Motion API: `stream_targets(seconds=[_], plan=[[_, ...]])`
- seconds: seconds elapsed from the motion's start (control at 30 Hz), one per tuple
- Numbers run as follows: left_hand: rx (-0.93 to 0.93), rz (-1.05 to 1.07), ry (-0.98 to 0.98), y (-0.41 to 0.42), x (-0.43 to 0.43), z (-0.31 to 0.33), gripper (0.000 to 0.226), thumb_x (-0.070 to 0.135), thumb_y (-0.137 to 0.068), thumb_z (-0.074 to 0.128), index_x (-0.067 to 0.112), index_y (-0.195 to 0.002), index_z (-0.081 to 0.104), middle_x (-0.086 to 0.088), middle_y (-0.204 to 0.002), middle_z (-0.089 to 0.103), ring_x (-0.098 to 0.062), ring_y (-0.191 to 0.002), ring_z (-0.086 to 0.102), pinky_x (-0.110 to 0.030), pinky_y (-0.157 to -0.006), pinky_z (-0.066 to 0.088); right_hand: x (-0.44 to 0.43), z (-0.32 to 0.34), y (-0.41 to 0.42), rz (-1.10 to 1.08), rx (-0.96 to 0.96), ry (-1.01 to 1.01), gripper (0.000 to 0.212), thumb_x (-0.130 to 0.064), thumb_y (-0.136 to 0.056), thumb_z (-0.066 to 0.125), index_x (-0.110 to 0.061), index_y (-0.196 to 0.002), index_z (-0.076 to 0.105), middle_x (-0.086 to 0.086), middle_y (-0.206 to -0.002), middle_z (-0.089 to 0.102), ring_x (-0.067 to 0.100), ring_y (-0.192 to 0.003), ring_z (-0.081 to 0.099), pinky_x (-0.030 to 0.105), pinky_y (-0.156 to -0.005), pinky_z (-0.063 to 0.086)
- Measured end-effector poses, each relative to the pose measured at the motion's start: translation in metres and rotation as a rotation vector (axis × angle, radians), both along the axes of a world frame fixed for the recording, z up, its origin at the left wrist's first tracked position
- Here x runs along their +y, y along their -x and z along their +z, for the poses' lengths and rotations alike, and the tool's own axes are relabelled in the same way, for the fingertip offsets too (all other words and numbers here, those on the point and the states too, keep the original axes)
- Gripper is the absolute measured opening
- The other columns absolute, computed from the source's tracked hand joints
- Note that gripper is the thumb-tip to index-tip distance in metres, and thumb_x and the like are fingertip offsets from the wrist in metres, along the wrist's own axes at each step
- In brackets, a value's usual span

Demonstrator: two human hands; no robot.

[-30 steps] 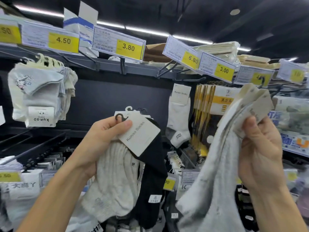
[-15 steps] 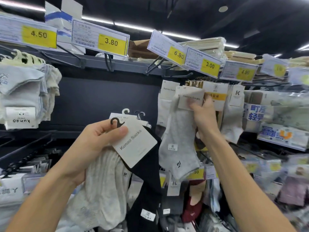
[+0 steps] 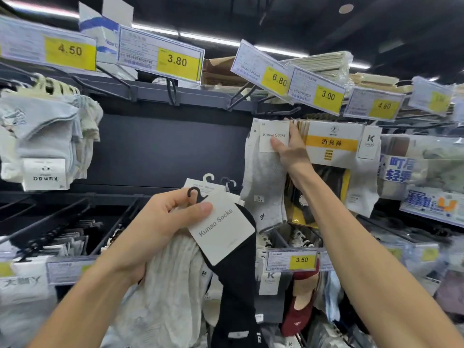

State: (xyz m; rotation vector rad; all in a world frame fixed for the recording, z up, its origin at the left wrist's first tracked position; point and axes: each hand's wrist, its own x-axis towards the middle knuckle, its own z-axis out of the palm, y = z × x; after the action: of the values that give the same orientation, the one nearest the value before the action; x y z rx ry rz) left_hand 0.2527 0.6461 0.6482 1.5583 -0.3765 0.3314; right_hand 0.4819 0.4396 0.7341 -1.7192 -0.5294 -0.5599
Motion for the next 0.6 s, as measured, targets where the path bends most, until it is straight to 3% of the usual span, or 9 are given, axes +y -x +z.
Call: stream_targets(seconds=[0.17,0.27,0.33,0.4,0.47,0.53,0.6], plan=[[-0.006,0.008,-0.026,-0.003,0.001,-0.001,0.035,0.033,-0.082,0.071,0.005,-0.102,0.071,-0.011,-0.102,0.077,-0.026,-0.096,0.074,-0.024,-0.077,0.058,0.002,0.002,0.004,-0.010,0.017,0.054,0.057,-0.007,-0.095,0.058,-0.013,-0.148,0.037,0.006,-0.139,0.056,0.023,-0.126,0.055,0.041,-0.108,0.045],[-0.047,0.027,-0.037,-0.004,0.002,-0.002,0.031,0.030,-0.082,0.071,0.004,-0.099,0.071,-0.010,-0.101,0.077,-0.024,-0.094,0.074,-0.022,-0.077,0.057,-0.001,-0.011,0.038,-0.026,0.056,0.085,0.055,-0.018,-0.096,0.059,-0.018,-0.148,0.038,0.000,-0.141,0.055,0.018,-0.127,0.054,0.032,-0.104,0.044],[-0.094,0.058,-0.016,-0.005,0.003,-0.004,0.022,0.026,-0.081,0.072,0.008,-0.093,0.073,-0.007,-0.096,0.078,-0.019,-0.089,0.075,-0.020,-0.073,0.056,-0.009,-0.031,0.080,-0.050,-0.035,0.025,0.051,-0.032,-0.095,0.061,-0.028,-0.143,0.046,-0.008,-0.139,0.057,0.008,-0.126,0.054,0.033,-0.107,0.042],[-0.155,0.098,0.001,-0.008,0.003,-0.005,0.024,0.026,-0.078,0.076,0.004,-0.086,0.069,-0.001,-0.089,0.077,-0.015,-0.081,0.073,-0.019,-0.070,0.056,-0.013,-0.054,0.132,0.105,-0.120,-0.034,0.040,-0.048,-0.087,0.064,-0.040,-0.126,0.060,-0.014,-0.123,0.067,0.002,-0.115,0.061,0.035,-0.099,0.050],[-0.222,0.133,-0.011,-0.011,0.000,-0.005,0.027,0.025,-0.077,0.079,0.003,-0.081,0.064,0.003,-0.080,0.072,-0.011,-0.072,0.067,-0.019,-0.067,0.055,-0.008,-0.071,0.175,0.330,-0.099,0.068,0.042,-0.054,-0.077,0.070,-0.047,-0.118,0.062,-0.014,-0.111,0.070,0.003,-0.105,0.066,0.023,-0.085,0.054],[-0.279,0.137,0.004,-0.014,-0.007,-0.003,0.015,0.019,-0.078,0.078,0.015,-0.073,0.065,0.008,-0.073,0.067,-0.006,-0.066,0.062,-0.017,-0.062,0.052,0.000,-0.081,0.191,0.425,-0.062,0.174,0.051,-0.042,-0.073,0.078,-0.051,-0.120,0.059,-0.017,-0.110,0.070,0.002,-0.102,0.067,0.015,-0.078,0.053],[-0.322,0.179,-0.008,-0.014,-0.013,-0.001,0.009,0.020,-0.080,0.074,0.024,-0.075,0.068,0.012,-0.075,0.069,-0.002,-0.069,0.064,-0.014,-0.063,0.051,-0.001,-0.085,0.190,0.418,-0.052,0.211,0.055,-0.021,-0.079,0.080,-0.050,-0.120,0.058,-0.019,-0.111,0.070,0.002,-0.103,0.067,0.021,-0.081,0.056]])
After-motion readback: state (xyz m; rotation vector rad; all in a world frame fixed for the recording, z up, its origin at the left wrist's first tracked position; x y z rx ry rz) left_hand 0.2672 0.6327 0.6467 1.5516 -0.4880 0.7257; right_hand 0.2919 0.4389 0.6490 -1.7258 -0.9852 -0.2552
